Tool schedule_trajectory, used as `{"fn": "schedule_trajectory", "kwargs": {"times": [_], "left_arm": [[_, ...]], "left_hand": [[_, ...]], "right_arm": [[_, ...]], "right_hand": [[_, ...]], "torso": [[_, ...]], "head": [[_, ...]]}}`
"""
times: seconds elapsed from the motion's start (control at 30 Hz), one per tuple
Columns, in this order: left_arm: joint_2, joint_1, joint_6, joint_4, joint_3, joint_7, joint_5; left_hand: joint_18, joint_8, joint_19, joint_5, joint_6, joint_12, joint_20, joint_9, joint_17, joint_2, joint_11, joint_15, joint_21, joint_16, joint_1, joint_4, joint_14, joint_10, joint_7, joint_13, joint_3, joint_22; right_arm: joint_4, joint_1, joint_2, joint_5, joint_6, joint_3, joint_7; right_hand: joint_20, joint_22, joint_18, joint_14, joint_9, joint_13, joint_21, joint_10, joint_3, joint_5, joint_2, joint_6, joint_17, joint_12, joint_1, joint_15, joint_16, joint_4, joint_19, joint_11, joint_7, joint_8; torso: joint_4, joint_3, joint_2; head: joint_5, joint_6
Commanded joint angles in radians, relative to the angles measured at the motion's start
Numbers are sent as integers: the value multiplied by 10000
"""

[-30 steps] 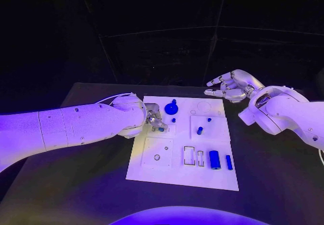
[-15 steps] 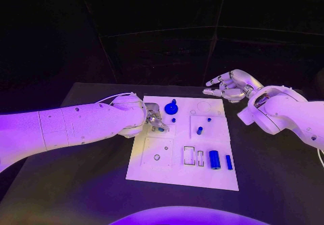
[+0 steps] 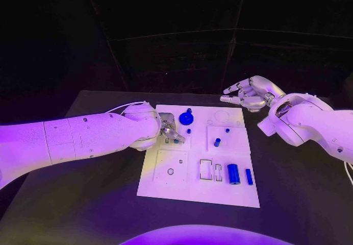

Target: Assemble the parts on the task board

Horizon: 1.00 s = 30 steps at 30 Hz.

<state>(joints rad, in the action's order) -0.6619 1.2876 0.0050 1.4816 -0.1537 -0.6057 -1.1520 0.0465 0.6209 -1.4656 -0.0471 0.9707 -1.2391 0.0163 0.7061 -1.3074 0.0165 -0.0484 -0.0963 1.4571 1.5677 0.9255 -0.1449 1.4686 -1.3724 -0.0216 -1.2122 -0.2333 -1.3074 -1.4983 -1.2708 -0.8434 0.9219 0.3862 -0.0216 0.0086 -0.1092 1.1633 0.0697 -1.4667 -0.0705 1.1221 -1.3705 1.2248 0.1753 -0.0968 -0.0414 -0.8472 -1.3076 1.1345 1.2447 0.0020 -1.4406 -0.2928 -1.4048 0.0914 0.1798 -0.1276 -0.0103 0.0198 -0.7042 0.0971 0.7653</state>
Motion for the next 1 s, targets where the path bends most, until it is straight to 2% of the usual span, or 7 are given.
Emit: {"fn": "schedule_trajectory", "kwargs": {"times": [0.03, 0.33, 0.53, 0.6, 0.77, 0.8, 1.0], "left_arm": [[35, -2, -8, -25, -6, -79, 63], [11, 1, -9, -13, -1, -86, 64], [-146, 25, -116, 135, 51, -85, 64], [-188, 35, -182, 177, 144, -72, 64], [-283, 54, -524, 284, 542, 28, 300], [-337, 88, -733, 325, 659, 88, 550], [-520, 306, -765, 372, 975, 75, 1014]], "left_hand": [[-71, 32, -272, 2, 54, -43, -87, 17, -2634, -88, 5, -71, 54, 31, -84, -31, 1022, -77, 35, -19, 82, -952], [-72, 37, -276, 2, 57, -52, -95, 33, -2634, -117, -3, -78, 55, 31, -145, -137, 1022, -85, 41, -28, 239, -958], [-71, 42, -277, 5, 61, -46, -106, 67, -2634, 202, -7, -88, 45, 31, -438, -440, 1022, -83, 51, -23, 926, -956], [-70, 40, -276, 8, 60, -35, -112, 77, -2634, 242, -12, -89, 40, 31, -499, -563, 1022, -76, 52, -14, 1149, -955], [-50, 11, -234, 8, 10, 89, -118, 90, -2634, 269, -4, -92, -26, 31, -511, -803, 1022, 8, 43, 107, 1551, -868], [-40, -58, -208, 12, -105, 297, -109, 73, -2634, 280, 18, -65, -62, 31, -430, -869, 1022, 158, -3, 309, 1698, -823], [-12, -540, -113, 8, -690, 1007, 9, -165, -2634, 302, 243, 96, -185, 31, -41, -1043, 1022, 692, -252, 998, 2153, -674]], "right_arm": [[1, -19, 19, -28, 12, 5, 105], [30, -18, 40, -39, -10, 5, 117], [61, -18, 46, -69, -2, 4, 135], [80, -18, 53, -74, -3, 4, 139], [149, -17, 72, -91, 10, 4, 145], [182, -17, 85, -95, 32, 3, 151], [266, -16, 140, -99, 42, 2, 163]], "right_hand": [[-15, -30, 107, -559, 6, -29, 50, -98, -16, -64, 35, 79, -707, -30, -130, 58, 48, -19, 66, -12, -23, -39], [-17, -69, 115, -551, 7, -67, 72, -134, -21, -107, 37, 88, -681, -61, -199, 60, 69, -20, 84, -10, -21, -46], [-21, -215, 142, -519, 9, -180, 151, -234, -24, -118, 32, 107, -574, -162, -315, 64, 151, -24, 148, -3, -15, -53], [-22, -254, 150, -515, 9, -195, 173, -249, -27, -118, 34, 112, -565, -176, -332, 65, 159, -23, 166, -2, -14, -53], [-22, -254, 150, -515, 9, -195, 173, -249, -27, -118, 34, 112, -565, -176, -332, 65, 159, -23, 166, -2, -14, -53], [-23, -305, 159, -505, 10, -233, 201, -284, -37, -122, 50, 120, -533, -211, -365, 67, 185, -22, 189, 0, -11, -55], [-30, -508, 197, -460, 13, -362, 316, -415, -53, -136, 42, 147, -406, -338, -407, 76, 286, -15, 285, 10, -2, -56]], "torso": [[-2, 1, -3], [-1, -12, 2], [-18, -10, 3], [-15, -12, 4], [-8, -18, -3], [-5, -16, 0], [-8, -6, -1]], "head": [[-5, -7], [-31, -12], [-63, -13], [-67, -16], [-84, -61], [-124, -90], [-175, -102]]}}
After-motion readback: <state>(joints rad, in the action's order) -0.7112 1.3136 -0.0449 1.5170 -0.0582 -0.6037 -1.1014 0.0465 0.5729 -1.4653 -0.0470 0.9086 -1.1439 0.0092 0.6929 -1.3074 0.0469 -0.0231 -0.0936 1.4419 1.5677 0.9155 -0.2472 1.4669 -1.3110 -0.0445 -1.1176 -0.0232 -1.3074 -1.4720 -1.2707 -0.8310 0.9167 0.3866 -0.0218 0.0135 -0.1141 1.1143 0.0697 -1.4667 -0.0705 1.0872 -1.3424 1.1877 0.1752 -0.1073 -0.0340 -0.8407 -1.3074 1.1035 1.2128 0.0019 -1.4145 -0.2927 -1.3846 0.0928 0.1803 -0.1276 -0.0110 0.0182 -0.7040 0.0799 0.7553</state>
